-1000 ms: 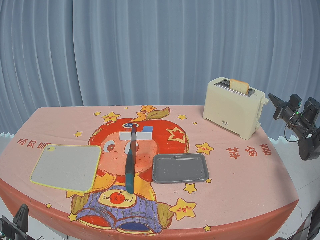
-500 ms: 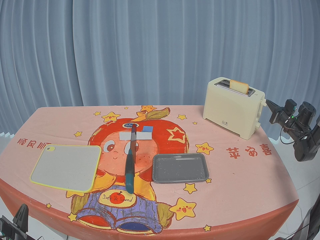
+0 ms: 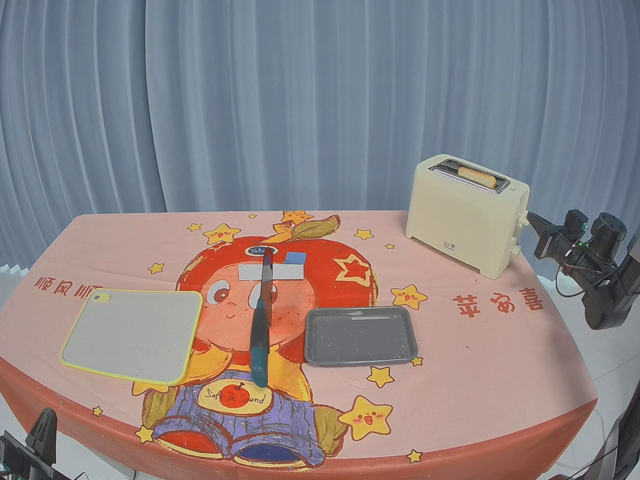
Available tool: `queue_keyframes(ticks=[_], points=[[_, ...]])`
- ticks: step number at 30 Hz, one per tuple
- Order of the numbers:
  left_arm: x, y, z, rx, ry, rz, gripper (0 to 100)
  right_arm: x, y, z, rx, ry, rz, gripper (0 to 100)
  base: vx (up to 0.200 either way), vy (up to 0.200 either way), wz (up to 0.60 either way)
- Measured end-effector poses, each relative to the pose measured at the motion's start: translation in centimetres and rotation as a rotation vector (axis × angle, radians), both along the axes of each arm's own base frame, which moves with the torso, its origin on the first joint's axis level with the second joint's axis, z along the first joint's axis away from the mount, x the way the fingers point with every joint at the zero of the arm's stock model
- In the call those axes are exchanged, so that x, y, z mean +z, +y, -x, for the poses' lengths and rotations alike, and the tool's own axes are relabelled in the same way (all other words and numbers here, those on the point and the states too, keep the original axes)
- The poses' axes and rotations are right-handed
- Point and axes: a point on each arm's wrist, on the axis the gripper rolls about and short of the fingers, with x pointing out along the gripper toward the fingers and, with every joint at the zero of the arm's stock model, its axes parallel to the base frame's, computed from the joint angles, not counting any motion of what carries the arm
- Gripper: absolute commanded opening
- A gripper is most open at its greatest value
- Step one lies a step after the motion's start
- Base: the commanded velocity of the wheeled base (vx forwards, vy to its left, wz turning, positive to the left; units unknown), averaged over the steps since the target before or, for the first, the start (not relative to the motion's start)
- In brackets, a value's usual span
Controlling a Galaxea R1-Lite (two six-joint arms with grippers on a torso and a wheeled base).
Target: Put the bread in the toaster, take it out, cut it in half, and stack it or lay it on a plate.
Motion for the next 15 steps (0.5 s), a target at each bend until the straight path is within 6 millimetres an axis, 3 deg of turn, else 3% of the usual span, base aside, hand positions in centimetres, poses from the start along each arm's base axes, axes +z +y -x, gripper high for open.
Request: queue_keyframes(ticks=[15], points=[[0.0,0.0,0.0,0.0,0.0,0.0,0,-2.0,0.1,-0.3,0.003,0.056,-0.002,0,0.0,0.0,0.0]])
